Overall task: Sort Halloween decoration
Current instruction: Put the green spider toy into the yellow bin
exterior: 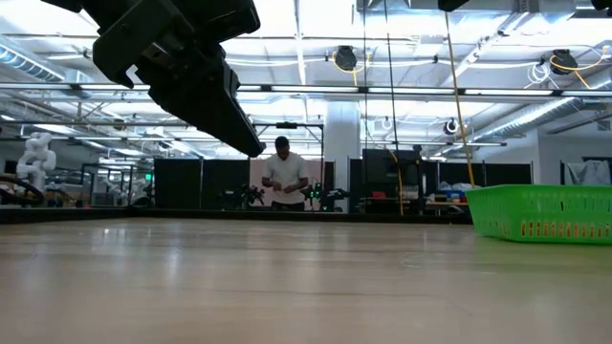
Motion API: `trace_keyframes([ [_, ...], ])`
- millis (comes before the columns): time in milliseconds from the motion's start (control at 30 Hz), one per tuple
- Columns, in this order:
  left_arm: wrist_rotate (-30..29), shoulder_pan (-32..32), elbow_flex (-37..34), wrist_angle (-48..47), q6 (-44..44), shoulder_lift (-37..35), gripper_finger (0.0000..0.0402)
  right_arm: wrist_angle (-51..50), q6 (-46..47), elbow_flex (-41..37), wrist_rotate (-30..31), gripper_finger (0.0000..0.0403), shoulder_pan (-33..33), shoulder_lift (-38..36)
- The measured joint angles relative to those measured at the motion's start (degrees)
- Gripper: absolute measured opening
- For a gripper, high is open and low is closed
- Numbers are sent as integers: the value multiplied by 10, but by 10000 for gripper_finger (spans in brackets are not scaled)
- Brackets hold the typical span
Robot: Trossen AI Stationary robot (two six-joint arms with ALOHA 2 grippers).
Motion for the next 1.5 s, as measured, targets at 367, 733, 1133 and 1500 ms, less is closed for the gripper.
trace_keyframes([
  [367, 0, 0, 0, 1, -1, 0, 4, 17, -3, 0, 2, 84, 0, 0],
  [733, 0, 0, 0, 1, 0, 0, 4, 8, -101, 0, 2, 84, 0, 0],
  [1133, 0, 0, 0, 1, 0, 0, 4, 8, -268, 0, 1, 84, 0, 0],
  [1500, 0, 0, 0, 1, 0, 0, 4, 8, -383, 0, 0, 84, 0, 0],
])
